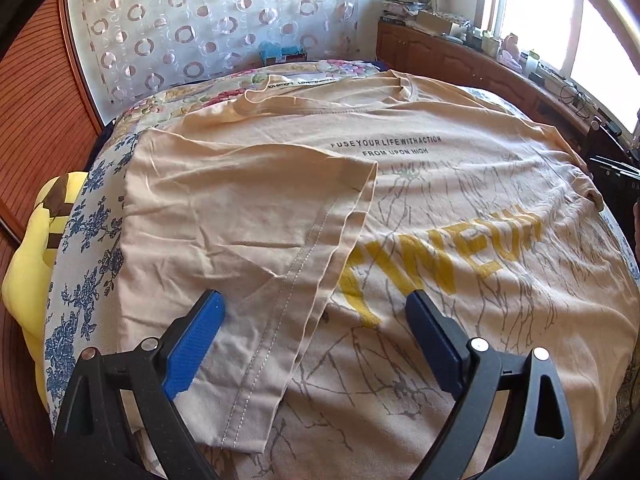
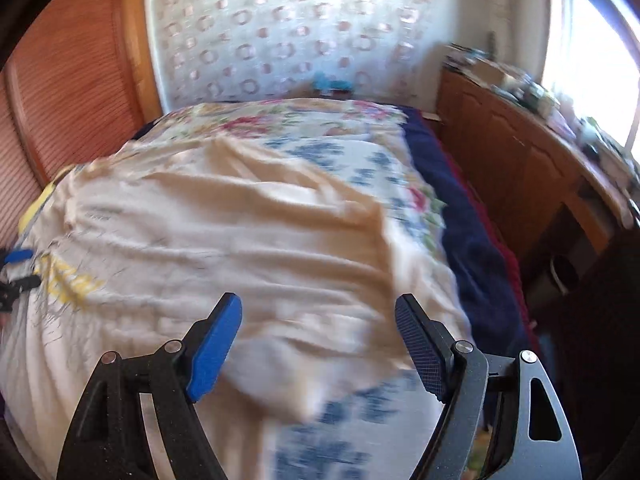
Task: Fold small clothes
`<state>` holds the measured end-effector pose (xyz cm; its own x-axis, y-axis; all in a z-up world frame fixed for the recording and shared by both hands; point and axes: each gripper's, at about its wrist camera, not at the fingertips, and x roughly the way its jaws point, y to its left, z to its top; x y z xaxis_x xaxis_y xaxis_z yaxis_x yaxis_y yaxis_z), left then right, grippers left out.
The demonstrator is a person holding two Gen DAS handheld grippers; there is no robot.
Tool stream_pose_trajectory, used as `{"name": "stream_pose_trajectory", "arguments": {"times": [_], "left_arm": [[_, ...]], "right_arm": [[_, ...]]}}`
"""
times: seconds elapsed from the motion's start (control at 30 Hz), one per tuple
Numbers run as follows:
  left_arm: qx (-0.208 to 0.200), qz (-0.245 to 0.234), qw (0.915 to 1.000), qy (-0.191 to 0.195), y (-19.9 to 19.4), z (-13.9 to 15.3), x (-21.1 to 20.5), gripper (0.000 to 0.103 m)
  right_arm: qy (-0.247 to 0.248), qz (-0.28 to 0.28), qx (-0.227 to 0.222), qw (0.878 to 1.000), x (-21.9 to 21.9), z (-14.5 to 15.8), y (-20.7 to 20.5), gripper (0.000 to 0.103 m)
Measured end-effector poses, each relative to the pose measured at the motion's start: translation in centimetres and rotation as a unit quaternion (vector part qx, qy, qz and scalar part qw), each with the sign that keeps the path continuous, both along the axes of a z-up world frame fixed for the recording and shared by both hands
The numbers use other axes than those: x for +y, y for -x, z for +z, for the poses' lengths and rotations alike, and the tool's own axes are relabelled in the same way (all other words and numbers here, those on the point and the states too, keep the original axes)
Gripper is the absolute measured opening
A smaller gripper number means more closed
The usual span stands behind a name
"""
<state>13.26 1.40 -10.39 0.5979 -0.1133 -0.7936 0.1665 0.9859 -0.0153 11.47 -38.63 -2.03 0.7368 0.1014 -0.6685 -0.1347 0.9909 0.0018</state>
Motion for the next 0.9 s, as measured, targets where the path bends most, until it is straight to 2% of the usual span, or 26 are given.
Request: {"name": "stream_pose_trajectory", "arguments": {"times": [0.13, 0.27, 0.33, 0.4, 0.43, 0.47, 0.5, 0.53, 0.6, 0.73, 0.9], "left_arm": [[0.000, 0.001, 1.0000, 0.000, 0.0, 0.0, 0.0, 0.094], [0.000, 0.001, 1.0000, 0.000, -0.1, 0.0, -0.1, 0.094], [-0.007, 0.002, 0.9999, 0.010, 0.2, 0.3, 0.0, 0.094], [-0.026, 0.004, 0.9992, 0.030, 0.6, 1.1, 0.2, 0.094], [-0.041, 0.005, 0.9984, 0.039, 1.0, 1.6, 0.2, 0.094], [-0.057, 0.006, 0.9974, 0.043, 1.4, 2.2, 0.3, 0.094], [-0.073, 0.008, 0.9963, 0.044, 1.8, 3.0, 0.2, 0.094], [-0.084, 0.009, 0.9954, 0.044, 2.2, 3.7, 0.2, 0.094], [-0.102, 0.007, 0.9937, 0.047, 2.8, 4.8, 0.1, 0.094], [-0.134, 0.012, 0.9896, 0.050, 4.1, 6.7, 0.0, 0.094], [-0.141, -0.006, 0.9862, 0.087, 3.9, 7.0, 0.3, 0.094]], "right_arm": [[-0.013, -0.029, 0.014, 0.999, -4.0, -0.9, -0.3, 0.076], [-0.030, -0.034, 0.044, 0.998, -5.5, -2.6, -1.2, 0.067], [-0.040, -0.029, 0.049, 0.998, -5.8, -2.6, -1.6, 0.058], [-0.033, -0.026, 0.042, 0.998, -5.7, -2.1, -1.7, 0.040], [-0.024, -0.023, 0.041, 0.999, -5.4, -2.0, -1.8, 0.036], [-0.018, -0.019, 0.040, 0.999, -5.1, -1.9, -1.8, 0.024], [-0.012, -0.017, 0.039, 0.999, -4.9, -1.7, -1.9, 0.019], [-0.007, -0.017, 0.037, 0.999, -4.7, -1.7, -1.9, 0.018], [-0.003, -0.025, 0.031, 0.999, -4.7, -1.3, -1.8, 0.007], [-0.015, -0.017, 0.005, 1.000, -3.7, 0.0, -1.5, 0.005], [-0.027, 0.024, -0.035, 0.999, -0.7, 2.7, 0.2, 0.005]]}}
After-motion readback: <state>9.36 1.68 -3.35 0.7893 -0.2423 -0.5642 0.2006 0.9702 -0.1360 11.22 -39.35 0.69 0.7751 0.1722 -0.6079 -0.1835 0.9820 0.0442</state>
